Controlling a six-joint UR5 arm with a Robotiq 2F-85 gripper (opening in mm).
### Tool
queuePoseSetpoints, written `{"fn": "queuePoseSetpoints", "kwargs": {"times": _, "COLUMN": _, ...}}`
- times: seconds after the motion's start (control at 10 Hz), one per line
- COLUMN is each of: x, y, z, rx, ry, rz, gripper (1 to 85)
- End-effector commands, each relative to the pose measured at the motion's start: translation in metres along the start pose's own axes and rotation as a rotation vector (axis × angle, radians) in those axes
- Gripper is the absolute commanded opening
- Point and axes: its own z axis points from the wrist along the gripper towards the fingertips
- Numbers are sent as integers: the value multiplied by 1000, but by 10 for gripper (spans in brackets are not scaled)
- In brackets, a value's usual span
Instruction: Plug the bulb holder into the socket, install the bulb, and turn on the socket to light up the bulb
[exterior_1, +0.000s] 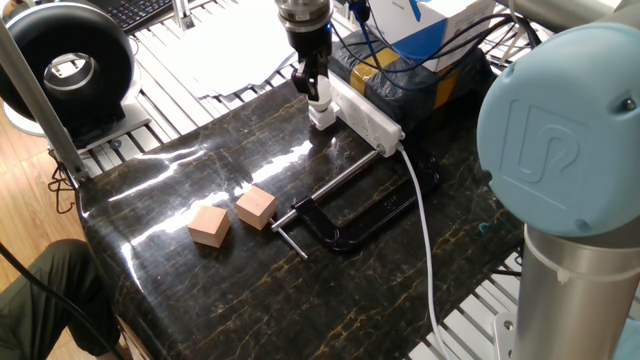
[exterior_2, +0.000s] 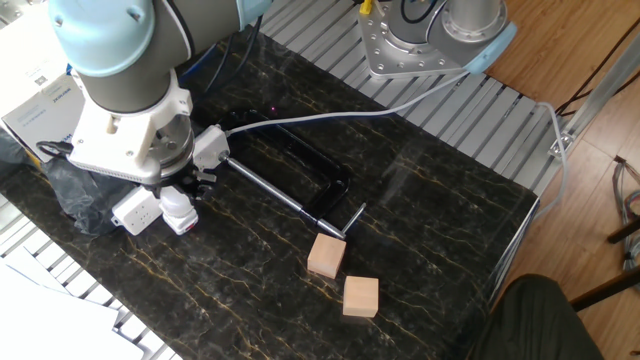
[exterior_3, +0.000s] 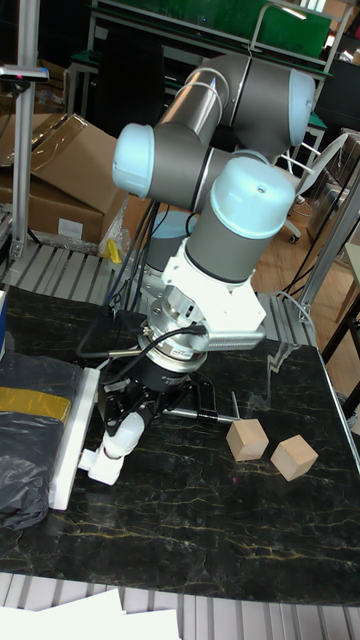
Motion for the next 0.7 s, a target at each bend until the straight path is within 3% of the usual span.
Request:
{"fn": "queuePoseSetpoints", "kwargs": {"times": 0.0, "x": 1, "y": 2, "z": -5, "rx": -13, "ry": 1, "rz": -6, "gripper": 83}}
{"fn": "queuePoseSetpoints", "kwargs": {"times": 0.3, "x": 0, "y": 2, "z": -4, "rx": -13, "ry": -6, "rz": -17, "gripper": 213}}
{"fn": "queuePoseSetpoints", "kwargs": {"times": 0.6, "x": 4, "y": -3, "z": -6, "rx": -10, "ry": 2, "rz": -112, "gripper": 423}}
